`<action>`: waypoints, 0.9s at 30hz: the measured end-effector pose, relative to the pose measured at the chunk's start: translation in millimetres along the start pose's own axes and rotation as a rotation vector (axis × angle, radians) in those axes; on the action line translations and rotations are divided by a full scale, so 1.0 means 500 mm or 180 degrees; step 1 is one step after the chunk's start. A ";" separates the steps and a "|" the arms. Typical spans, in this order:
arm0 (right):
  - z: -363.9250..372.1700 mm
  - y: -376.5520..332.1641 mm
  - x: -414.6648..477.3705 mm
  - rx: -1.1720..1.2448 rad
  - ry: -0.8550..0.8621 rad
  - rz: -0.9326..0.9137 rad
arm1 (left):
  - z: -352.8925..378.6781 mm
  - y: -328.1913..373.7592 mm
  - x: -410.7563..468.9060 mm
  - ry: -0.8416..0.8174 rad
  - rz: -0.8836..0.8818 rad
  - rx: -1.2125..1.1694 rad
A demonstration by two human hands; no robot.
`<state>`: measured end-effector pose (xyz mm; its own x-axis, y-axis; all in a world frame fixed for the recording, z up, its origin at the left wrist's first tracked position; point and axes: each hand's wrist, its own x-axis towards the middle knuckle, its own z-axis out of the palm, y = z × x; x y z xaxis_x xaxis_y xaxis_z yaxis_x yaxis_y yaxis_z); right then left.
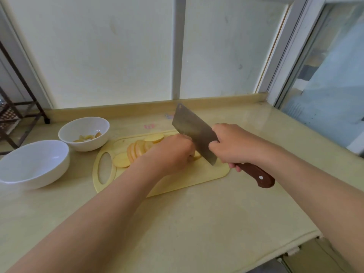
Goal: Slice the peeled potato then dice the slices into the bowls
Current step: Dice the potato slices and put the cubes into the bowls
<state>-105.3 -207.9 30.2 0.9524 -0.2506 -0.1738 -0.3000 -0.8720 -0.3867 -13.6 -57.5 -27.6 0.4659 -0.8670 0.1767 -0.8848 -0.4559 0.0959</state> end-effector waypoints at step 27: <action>-0.011 -0.013 -0.042 -0.0546 -0.0358 0.0005 | -0.007 -0.015 -0.008 -0.0181 -0.0152 -0.0398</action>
<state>-123.2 -199.4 41.1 0.9369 -0.2118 -0.2780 -0.2786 -0.9329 -0.2282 -9.0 -49.9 -25.7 0.5034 -0.8566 0.1135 -0.8528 -0.4714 0.2247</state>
